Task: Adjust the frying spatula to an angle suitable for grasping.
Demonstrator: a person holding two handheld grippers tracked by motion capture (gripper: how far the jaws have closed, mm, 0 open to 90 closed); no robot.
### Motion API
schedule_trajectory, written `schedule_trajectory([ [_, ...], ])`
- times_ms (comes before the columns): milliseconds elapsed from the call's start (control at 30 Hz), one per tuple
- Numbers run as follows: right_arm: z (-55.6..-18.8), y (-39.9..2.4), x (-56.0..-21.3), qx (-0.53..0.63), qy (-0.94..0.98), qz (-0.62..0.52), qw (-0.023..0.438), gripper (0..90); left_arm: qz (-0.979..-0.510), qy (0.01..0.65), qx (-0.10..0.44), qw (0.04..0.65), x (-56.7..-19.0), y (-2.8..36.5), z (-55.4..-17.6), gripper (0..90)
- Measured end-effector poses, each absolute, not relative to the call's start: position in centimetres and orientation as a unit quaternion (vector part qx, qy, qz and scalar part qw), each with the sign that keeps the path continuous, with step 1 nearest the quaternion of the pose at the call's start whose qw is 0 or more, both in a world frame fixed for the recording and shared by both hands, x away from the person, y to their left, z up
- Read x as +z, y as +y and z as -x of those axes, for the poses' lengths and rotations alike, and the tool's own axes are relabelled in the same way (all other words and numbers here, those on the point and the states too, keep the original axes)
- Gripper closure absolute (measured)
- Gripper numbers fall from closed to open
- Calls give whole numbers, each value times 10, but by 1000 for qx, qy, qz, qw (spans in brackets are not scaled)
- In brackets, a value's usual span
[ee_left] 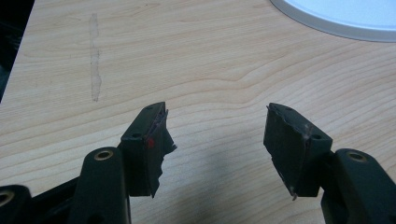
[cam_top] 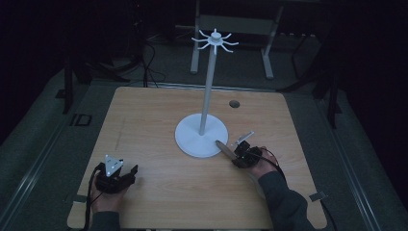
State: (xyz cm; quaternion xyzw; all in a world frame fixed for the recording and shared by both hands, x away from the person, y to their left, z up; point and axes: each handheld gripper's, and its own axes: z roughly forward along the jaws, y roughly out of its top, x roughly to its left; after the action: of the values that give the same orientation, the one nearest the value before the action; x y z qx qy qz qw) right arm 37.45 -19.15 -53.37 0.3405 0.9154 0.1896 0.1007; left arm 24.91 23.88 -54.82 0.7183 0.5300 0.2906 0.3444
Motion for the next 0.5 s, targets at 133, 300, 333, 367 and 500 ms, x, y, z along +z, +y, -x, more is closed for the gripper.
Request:
schedule_trajectory([
  [133,-373,-193,-534,198,912,-343,107,737,-718,531,290,344,-548,239,-250,400],
  [300,-373,-196,-534,205,908,-349,112,736,-717,531,291,346,-548,239,-249,400],
  [333,-373,-197,-533,208,906,-351,112,736,-717,531,291,346,-548,239,-249,400],
  [367,-373,-197,-533,210,905,-352,113,736,-717,531,290,346,-548,239,-250,399],
  [500,-372,-199,-530,218,902,-355,117,737,-717,531,290,347,-548,239,-250,399],
])
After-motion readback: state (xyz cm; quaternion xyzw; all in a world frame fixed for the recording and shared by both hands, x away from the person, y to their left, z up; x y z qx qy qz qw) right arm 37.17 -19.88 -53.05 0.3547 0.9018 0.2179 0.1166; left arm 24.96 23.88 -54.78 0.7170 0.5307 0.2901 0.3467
